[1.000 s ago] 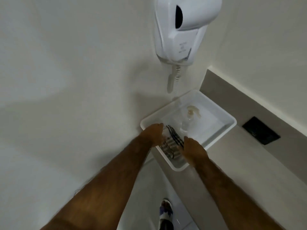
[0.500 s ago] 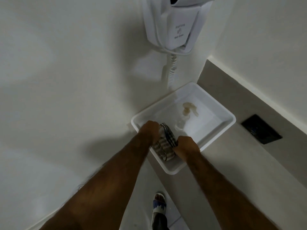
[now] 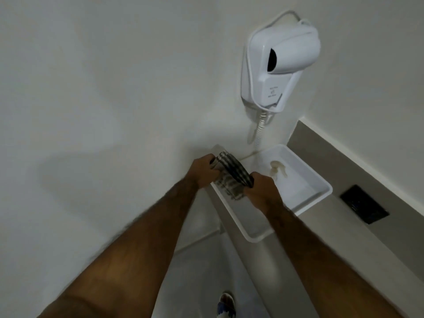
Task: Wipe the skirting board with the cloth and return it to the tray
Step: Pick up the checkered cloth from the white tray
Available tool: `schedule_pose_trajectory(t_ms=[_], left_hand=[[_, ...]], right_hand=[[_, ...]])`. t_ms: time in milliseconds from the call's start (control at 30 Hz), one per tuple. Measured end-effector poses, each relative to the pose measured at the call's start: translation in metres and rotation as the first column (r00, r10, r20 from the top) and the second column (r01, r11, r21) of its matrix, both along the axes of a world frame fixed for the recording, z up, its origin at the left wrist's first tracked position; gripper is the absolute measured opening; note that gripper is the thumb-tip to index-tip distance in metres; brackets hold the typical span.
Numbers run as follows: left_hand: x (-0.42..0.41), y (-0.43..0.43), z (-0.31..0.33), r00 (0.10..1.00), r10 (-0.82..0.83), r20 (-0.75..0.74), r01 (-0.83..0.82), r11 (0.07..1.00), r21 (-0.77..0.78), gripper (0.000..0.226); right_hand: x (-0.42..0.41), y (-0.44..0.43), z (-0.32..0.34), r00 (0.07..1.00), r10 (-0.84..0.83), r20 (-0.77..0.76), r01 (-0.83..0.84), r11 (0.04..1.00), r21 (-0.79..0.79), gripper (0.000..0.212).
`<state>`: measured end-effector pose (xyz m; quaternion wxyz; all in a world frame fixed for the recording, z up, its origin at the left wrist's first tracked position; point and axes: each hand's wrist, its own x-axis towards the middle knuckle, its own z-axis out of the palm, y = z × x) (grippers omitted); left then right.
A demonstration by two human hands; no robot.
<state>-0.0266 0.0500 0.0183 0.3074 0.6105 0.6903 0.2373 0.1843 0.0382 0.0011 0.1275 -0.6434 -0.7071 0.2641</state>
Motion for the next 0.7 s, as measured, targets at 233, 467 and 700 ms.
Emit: schedule_pose_trajectory(t_ms=[233, 467, 700], left_hand=[[-0.068, -0.068, 0.069, 0.988, 0.097, 0.118, -0.104, 0.993, 0.055, 0.04], [-0.156, -0.152, 0.126, 0.915, 0.206, 0.346, -0.265, 0.955, 0.131, 0.03], [-0.233, -0.257, 0.165, 0.842, 0.3, 0.448, -0.415, 0.891, 0.183, 0.034]], right_hand=[[-0.058, -0.031, 0.071, 0.983, 0.095, -0.16, -0.062, 0.977, 0.202, 0.02], [-0.144, -0.074, 0.141, 0.907, 0.233, -0.351, -0.145, 0.955, 0.26, 0.02], [-0.229, -0.139, 0.186, 0.834, 0.44, -0.332, -0.337, 0.884, 0.325, 0.021]])
